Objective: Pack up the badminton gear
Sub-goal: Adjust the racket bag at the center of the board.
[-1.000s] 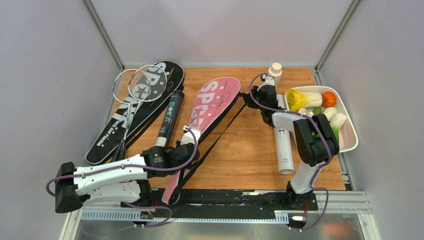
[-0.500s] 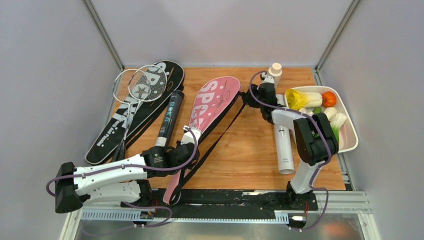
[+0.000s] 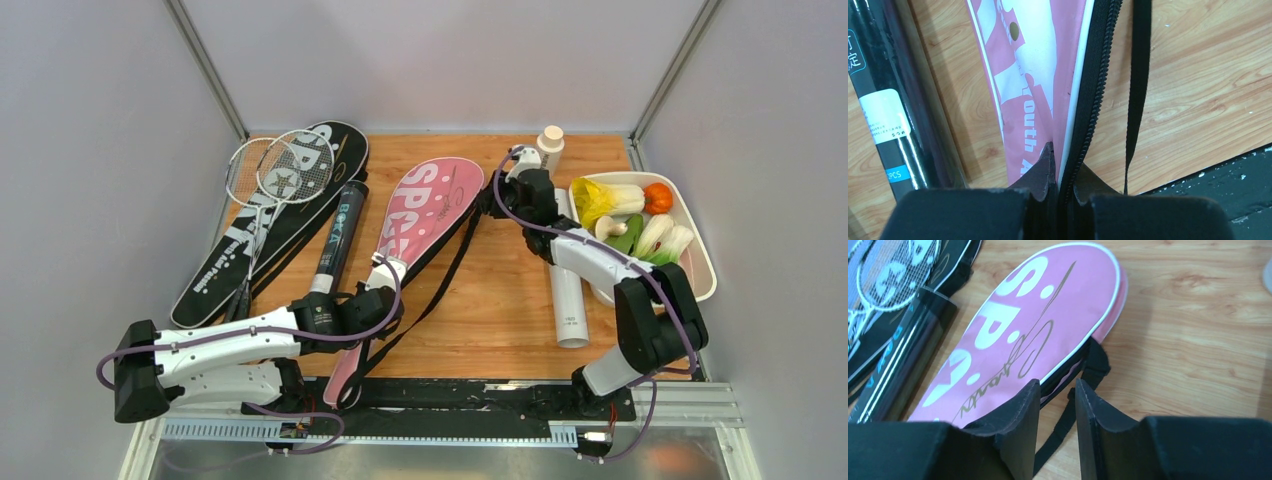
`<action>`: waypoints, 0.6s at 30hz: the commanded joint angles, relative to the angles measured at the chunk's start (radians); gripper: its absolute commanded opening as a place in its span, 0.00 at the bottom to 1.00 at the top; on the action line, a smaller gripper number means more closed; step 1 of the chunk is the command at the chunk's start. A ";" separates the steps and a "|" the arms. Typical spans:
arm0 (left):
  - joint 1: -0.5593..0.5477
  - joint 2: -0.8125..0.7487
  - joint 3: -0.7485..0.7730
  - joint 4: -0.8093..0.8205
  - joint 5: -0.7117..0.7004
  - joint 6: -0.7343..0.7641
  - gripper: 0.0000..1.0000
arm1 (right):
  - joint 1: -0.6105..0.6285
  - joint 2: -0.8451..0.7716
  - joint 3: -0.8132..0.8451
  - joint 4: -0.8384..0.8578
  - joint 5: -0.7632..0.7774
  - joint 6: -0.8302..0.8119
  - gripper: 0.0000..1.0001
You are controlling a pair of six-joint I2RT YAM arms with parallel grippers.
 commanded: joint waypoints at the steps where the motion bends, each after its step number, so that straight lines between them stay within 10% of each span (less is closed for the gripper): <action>1: 0.005 -0.010 0.059 0.009 0.042 -0.009 0.00 | 0.036 0.012 -0.047 0.097 -0.060 -0.091 0.33; 9: 0.014 -0.037 0.103 -0.023 0.049 -0.009 0.00 | 0.061 0.072 -0.089 0.220 -0.064 -0.103 0.31; 18: 0.020 -0.105 0.084 0.025 0.106 0.036 0.00 | 0.060 0.200 -0.076 0.352 0.070 -0.062 0.51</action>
